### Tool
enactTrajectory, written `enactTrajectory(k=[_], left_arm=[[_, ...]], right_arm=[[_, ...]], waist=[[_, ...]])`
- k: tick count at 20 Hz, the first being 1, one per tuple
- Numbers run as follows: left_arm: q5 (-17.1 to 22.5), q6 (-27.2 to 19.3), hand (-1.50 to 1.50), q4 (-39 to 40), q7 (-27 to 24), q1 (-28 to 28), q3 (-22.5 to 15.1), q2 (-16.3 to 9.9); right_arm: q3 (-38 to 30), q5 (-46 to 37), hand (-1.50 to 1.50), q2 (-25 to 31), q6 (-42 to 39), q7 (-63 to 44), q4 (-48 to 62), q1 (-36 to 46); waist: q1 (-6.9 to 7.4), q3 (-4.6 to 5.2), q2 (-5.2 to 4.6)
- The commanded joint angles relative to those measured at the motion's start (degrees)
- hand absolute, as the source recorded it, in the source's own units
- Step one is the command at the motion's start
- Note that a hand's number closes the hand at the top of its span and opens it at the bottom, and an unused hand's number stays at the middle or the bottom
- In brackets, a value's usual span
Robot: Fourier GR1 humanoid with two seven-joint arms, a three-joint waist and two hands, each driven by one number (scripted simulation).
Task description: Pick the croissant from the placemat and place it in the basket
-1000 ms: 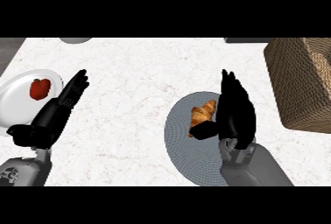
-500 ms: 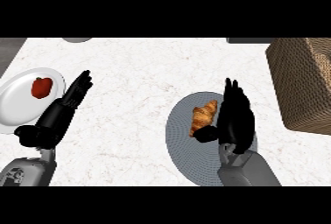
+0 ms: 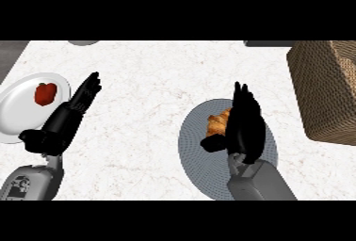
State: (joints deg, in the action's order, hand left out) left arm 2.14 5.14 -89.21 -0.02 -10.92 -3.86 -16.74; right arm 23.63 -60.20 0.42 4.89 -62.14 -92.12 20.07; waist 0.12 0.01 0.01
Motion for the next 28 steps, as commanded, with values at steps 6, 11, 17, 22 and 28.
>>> enactTrajectory(k=[6,11,17,22,28], left_arm=[[-0.4,2.4,0.00,-1.0,-1.8,3.2,1.2,0.5],[-0.8,3.1,0.00,3.7,-1.9,-0.9,3.3,1.3],[-2.0,2.2,0.00,-3.6,2.2,1.6,1.8,2.9],[-1.1,4.9,0.00,1.2,-1.3,0.9,4.6,1.8],[-4.3,2.8,0.00,-4.3,0.6,3.6,1.9,4.3]], right_arm=[[-1.4,1.2,-1.50,-0.4,0.1,-6.1,5.8,2.1],[-3.7,0.3,-1.50,-0.4,0.0,-2.1,8.1,2.2],[-1.3,2.0,-1.50,-0.4,3.9,-5.2,14.6,4.8],[-2.9,3.2,-1.50,-0.4,4.5,-3.8,17.7,4.9],[-4.1,4.5,-1.50,-0.4,6.9,-0.5,21.3,3.0]], waist=[[0.33,0.00,-0.01],[-0.09,0.00,-0.05],[0.30,-0.01,-0.01],[0.14,0.00,-0.06],[0.22,-0.01,-0.02]])
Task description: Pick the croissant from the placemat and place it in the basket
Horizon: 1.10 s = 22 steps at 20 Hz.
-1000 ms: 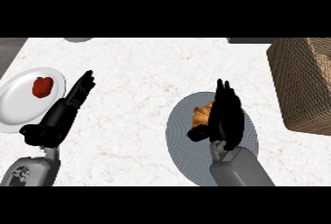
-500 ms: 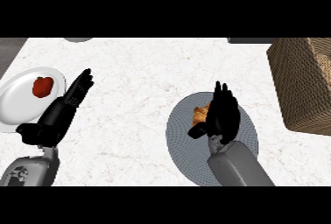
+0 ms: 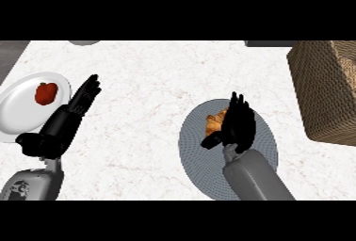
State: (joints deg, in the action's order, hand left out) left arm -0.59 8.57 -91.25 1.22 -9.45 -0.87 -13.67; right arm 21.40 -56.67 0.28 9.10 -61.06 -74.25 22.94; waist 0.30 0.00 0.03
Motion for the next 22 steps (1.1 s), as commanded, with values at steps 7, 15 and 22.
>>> enactTrajectory(k=[7,15,22], left_arm=[[-0.2,1.7,0.00,-3.7,0.9,2.9,1.6,0.5],[-3.4,0.6,0.00,1.5,-0.7,-0.7,0.6,2.5],[-1.2,2.8,0.00,0.1,-0.8,1.2,2.5,0.7]], right_arm=[[0.9,6.8,-1.50,-0.3,2.8,0.3,5.7,0.8],[5.6,9.9,1.50,-0.3,6.5,0.0,14.9,5.5],[9.7,8.2,1.50,7.5,-4.3,17.7,5.7,-3.1]], waist=[[0.06,-0.01,0.00],[0.32,-0.02,-0.12],[-1.08,0.00,0.31]])
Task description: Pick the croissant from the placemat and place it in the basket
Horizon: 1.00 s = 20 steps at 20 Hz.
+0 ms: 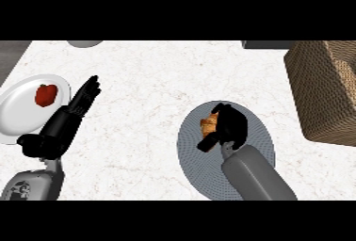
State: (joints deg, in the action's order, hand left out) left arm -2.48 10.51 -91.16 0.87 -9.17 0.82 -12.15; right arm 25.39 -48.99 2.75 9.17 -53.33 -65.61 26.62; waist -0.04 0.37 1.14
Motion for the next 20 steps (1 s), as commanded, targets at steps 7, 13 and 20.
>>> enactTrajectory(k=[7,13,20], left_arm=[[0.6,-0.6,0.00,-1.1,1.1,1.9,1.8,-0.7],[-0.3,-1.1,0.00,-2.3,0.7,3.4,0.9,0.3],[0.3,-0.6,0.00,-3.6,0.5,4.5,1.4,0.0]], right_arm=[[17.1,1.2,1.50,22.4,-7.1,33.2,-20.1,-19.9],[6.8,14.7,1.50,35.8,-3.5,43.2,-41.2,-32.6],[-0.8,30.0,1.50,33.9,1.8,49.6,-60.1,-42.8]], waist=[[-2.82,-0.38,-0.06],[-2.54,-0.36,-0.59],[-3.42,-0.45,-0.14]])
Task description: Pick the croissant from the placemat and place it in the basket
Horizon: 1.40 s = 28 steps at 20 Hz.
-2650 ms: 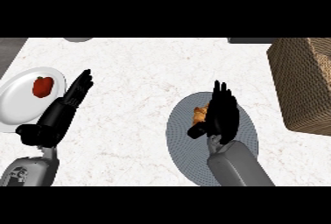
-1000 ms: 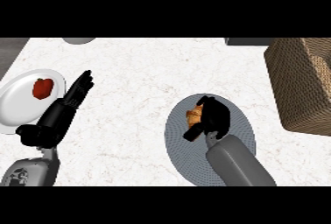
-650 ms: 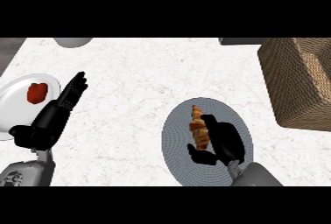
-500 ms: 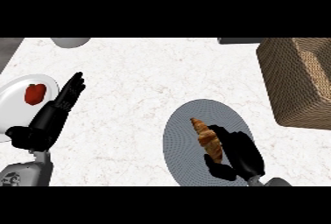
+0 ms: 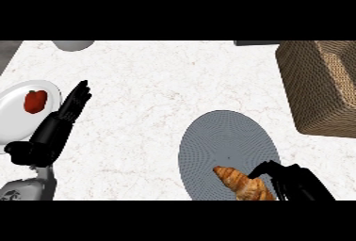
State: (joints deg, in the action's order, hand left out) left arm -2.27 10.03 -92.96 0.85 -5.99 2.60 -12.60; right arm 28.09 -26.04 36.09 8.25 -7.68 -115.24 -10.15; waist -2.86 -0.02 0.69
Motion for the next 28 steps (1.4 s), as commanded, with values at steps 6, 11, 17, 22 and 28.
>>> enactTrajectory(k=[6,11,17,22,28], left_arm=[[0.0,0.0,0.00,-0.4,-0.5,0.1,0.2,0.4],[0.3,1.6,0.00,-0.7,-2.1,2.2,0.7,-0.6],[0.2,1.8,0.00,-0.4,0.3,-1.8,-0.5,0.6],[-1.1,0.4,0.00,0.2,3.1,-5.0,-1.4,2.3],[-1.9,1.6,0.00,6.4,-2.2,-5.7,-1.2,2.3]], right_arm=[[-21.3,22.5,1.50,5.8,0.4,0.7,-26.2,-13.4],[-38.3,32.0,1.50,7.3,-3.1,-3.6,-31.2,-19.2],[-51.3,39.9,1.50,13.0,-6.7,-18.9,-25.8,-3.8],[-50.6,39.1,1.50,12.3,-7.6,-22.5,-18.0,4.9],[-45.2,30.8,1.50,11.7,-3.3,-17.5,1.3,17.0]], waist=[[0.30,0.00,-0.27],[1.14,0.01,-0.32],[2.94,0.13,-0.74],[3.09,0.05,-0.73],[3.98,0.04,-1.10]])
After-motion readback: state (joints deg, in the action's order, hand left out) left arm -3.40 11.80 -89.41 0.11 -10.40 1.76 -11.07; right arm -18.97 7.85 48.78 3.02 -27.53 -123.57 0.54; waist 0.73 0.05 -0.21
